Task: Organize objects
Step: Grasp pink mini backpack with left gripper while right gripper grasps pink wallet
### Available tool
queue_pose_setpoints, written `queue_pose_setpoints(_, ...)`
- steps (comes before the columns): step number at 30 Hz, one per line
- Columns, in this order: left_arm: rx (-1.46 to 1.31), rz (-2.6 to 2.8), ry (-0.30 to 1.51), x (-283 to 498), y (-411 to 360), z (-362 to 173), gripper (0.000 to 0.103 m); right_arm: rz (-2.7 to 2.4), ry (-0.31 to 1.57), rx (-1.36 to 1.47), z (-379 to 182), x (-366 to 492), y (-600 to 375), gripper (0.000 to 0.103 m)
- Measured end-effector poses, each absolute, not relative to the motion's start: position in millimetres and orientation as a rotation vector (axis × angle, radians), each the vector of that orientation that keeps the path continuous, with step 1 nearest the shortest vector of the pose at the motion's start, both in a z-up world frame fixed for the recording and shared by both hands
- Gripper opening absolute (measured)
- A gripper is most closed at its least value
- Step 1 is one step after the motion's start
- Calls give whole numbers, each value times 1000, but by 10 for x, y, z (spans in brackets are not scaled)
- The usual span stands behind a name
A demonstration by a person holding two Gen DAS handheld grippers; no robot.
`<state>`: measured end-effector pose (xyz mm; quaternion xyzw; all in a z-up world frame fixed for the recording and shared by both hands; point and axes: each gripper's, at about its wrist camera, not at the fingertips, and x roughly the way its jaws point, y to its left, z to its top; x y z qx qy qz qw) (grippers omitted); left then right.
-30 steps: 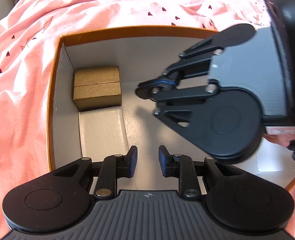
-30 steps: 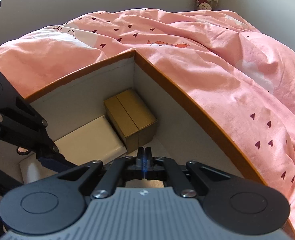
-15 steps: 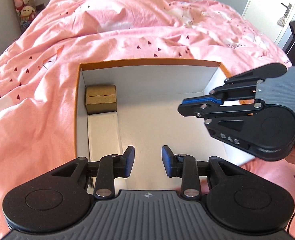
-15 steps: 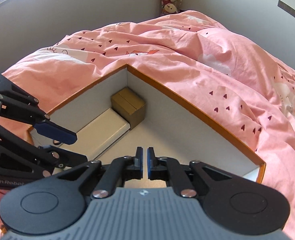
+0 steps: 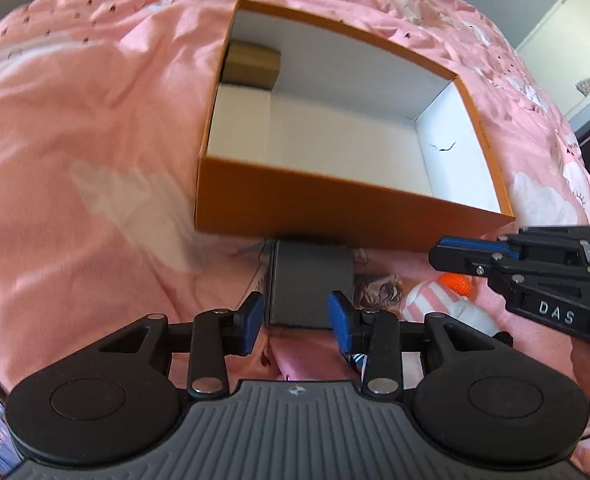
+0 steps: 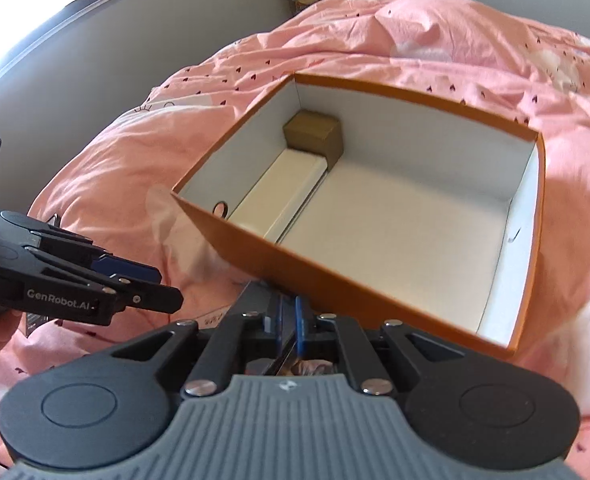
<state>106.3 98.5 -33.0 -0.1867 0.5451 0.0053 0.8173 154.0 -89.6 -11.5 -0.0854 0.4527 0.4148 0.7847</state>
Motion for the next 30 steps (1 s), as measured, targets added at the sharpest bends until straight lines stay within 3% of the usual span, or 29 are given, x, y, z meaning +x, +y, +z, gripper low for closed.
queue_pose_setpoints(8,-553,54,1218,923,1076,-612,53,821,1014,-138,-332,1263,-947,18)
queue_pose_setpoints(18,-240,-87,1210,560,835,-263,53,863,1016,-191,-173,888,-1109,18)
queue_pose_setpoints(30,156,-232,1231,402,330,-605,55,955,1225,-307,-480,650,-1112,18)
